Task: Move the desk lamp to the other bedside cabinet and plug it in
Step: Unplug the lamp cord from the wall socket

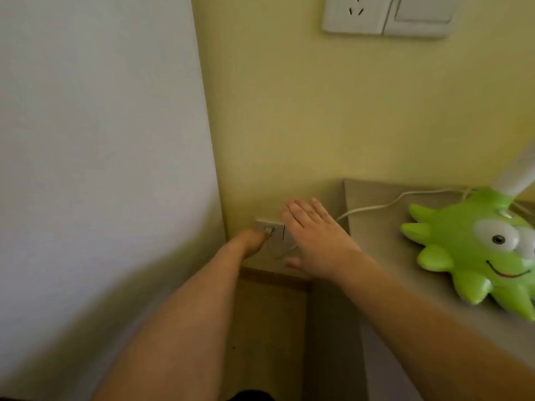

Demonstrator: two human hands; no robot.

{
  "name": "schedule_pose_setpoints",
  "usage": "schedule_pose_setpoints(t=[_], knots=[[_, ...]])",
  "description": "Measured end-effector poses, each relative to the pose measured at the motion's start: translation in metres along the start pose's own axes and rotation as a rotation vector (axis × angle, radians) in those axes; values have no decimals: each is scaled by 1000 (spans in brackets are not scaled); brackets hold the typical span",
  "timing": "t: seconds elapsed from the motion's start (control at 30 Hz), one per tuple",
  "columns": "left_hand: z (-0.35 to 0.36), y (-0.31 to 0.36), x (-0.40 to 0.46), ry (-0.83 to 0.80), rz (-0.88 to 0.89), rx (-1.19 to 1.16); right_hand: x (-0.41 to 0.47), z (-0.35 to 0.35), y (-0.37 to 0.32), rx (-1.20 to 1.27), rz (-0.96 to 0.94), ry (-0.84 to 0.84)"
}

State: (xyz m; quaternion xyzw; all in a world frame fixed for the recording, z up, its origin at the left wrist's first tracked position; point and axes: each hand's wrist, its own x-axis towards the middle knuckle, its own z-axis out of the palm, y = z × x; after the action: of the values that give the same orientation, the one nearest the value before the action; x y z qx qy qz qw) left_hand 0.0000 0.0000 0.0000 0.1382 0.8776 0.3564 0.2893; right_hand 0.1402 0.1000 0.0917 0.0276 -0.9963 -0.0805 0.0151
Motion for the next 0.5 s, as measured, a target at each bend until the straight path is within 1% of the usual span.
schedule_pose_setpoints(t=[0.07, 0.2, 0.37, 0.5], knots=[[14, -5, 17, -11, -16, -141, 3, 7, 4, -32, 1, 38], [37, -14, 43, -62, -225, -355, 2, 12, 5, -71, -15, 22], [46, -15, 73, 1, -220, -485, 0, 15, 4, -109, 28, -46], [45, -15, 79, -23, -228, -569, -1, 15, 4, -157, 95, -143]])
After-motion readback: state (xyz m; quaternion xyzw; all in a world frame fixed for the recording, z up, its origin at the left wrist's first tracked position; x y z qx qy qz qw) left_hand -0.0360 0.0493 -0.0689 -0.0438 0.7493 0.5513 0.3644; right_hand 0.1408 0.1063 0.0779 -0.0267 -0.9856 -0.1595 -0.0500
